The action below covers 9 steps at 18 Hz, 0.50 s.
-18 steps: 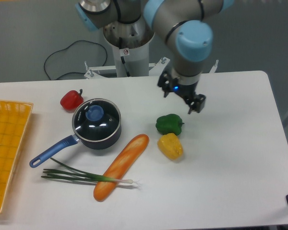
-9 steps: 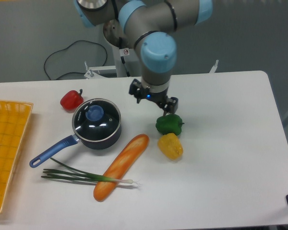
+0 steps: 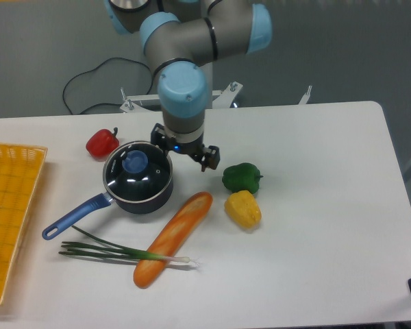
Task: Open the lid
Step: 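Move the gripper over the blue knob of the saucepan lid, then lower the gripper onto the blue lid knob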
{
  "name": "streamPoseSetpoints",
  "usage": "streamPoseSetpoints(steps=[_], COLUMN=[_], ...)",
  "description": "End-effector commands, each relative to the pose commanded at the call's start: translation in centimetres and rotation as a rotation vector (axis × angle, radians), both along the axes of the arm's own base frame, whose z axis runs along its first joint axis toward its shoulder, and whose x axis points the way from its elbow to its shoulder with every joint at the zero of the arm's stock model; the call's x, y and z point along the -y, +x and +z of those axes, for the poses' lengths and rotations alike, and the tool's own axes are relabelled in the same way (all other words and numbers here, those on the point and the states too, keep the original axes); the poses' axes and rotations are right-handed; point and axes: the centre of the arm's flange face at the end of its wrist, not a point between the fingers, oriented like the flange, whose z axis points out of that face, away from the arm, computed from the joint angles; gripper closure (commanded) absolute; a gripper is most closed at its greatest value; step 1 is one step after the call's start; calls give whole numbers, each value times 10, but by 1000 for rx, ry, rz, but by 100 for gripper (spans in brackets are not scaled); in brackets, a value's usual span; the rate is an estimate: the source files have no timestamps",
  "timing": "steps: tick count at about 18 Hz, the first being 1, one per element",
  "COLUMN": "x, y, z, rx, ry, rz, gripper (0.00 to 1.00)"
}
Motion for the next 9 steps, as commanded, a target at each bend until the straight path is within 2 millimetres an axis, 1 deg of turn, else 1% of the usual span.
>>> streamPoseSetpoints(steps=[3, 7, 9], x=[-9, -26, -30], y=[25, 56, 66], z=[-4, -10, -10], rx=[11, -12, -10], ry=[13, 36, 37], rz=[-41, -69, -86], gripper=[0, 0, 0])
